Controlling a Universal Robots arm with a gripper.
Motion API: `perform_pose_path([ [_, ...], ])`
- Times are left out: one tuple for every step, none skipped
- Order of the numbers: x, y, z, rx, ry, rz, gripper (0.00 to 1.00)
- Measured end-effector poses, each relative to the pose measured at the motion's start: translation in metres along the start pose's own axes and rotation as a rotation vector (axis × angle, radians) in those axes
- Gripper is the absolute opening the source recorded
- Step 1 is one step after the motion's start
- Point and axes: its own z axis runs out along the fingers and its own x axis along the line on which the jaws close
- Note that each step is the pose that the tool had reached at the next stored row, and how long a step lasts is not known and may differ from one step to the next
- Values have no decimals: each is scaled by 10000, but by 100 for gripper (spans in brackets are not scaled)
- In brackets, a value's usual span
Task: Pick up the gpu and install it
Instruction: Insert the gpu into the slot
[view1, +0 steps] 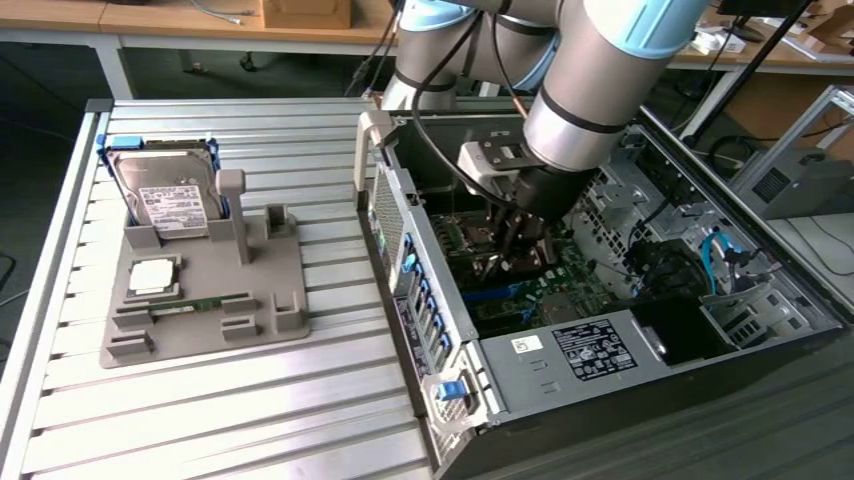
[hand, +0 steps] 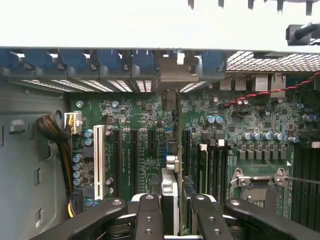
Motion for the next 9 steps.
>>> perform_pose_path([
  [0, 7, 2, -1, 1, -1, 27],
  [0, 13, 3, 0, 2, 0, 27],
  [-1, 16, 4, 0, 1, 0, 27],
  [0, 16, 5, 0, 0, -1, 27],
  [0, 16, 5, 0, 0, -2, 27],
  [0, 17, 5, 0, 0, -2, 27],
  [0, 17, 5, 0, -1, -1, 27],
  [-1, 17, 5, 0, -1, -1, 27],
  [0, 17, 5, 1, -1, 0, 27],
])
